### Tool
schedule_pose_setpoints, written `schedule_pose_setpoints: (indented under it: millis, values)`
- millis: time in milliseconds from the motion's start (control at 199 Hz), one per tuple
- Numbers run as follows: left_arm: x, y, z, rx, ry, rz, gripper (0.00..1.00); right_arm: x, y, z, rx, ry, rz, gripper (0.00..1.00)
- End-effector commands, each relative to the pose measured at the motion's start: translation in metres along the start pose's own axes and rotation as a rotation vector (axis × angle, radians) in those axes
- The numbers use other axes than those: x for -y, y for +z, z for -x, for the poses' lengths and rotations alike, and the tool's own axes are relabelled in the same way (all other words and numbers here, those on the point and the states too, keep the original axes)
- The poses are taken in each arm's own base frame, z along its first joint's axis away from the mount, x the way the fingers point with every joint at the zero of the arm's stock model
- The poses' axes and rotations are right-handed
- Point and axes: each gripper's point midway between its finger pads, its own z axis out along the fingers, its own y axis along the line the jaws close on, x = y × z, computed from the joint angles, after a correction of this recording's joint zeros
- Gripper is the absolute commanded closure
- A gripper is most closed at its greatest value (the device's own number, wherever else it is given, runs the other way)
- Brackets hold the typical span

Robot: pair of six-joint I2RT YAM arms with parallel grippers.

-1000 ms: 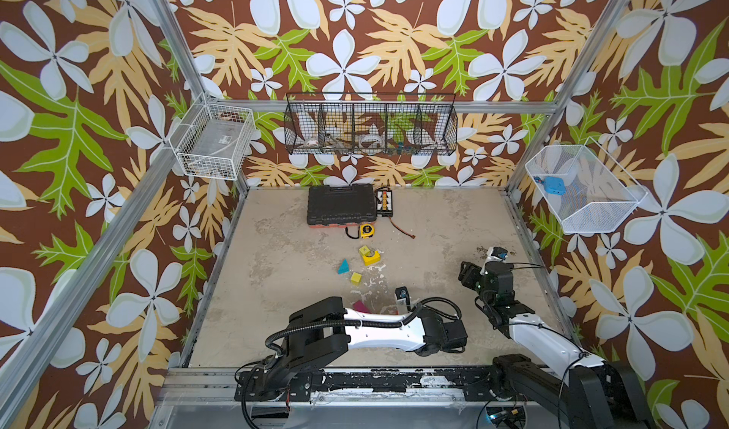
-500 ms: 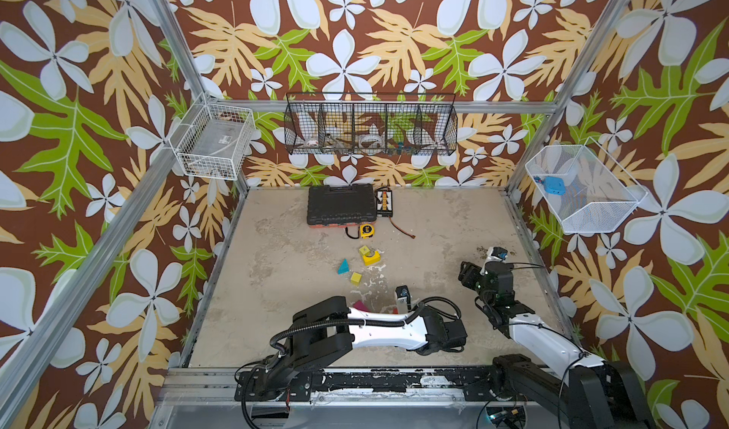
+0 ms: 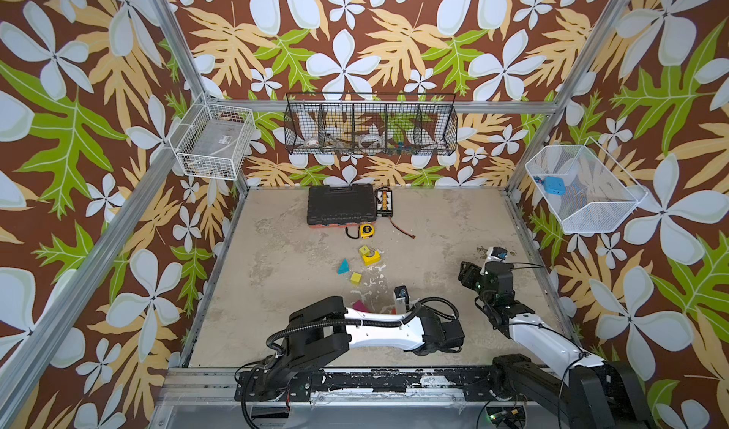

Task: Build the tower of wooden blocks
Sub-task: 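Lower the red block beside the pink and yellow blocks with the left gripper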

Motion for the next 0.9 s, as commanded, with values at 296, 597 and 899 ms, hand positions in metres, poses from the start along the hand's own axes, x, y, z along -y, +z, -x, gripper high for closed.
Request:
schedule_pose_setpoints:
  millis: [296,597,899]
  values:
    - [-0.0029,0.0019,-0.0056,-0.032,0.005,0.012,0.75,-0.0035,-0.0004,0.0059,0.023,-0.002,0.015,0.34]
    - [-0.0031,0.0003,-0.0051,-0.035,0.003,0.005,0.55,-0.0041,-0.0001,0.0058,0.021,-0.002,0.016,0.34]
    - [-0.0041,-0.0029,-0.0026,-0.031,-0.006,-0.007,0.48,-0.0040,0.0003,0.0050,0.019,-0.002,0.016,0.34]
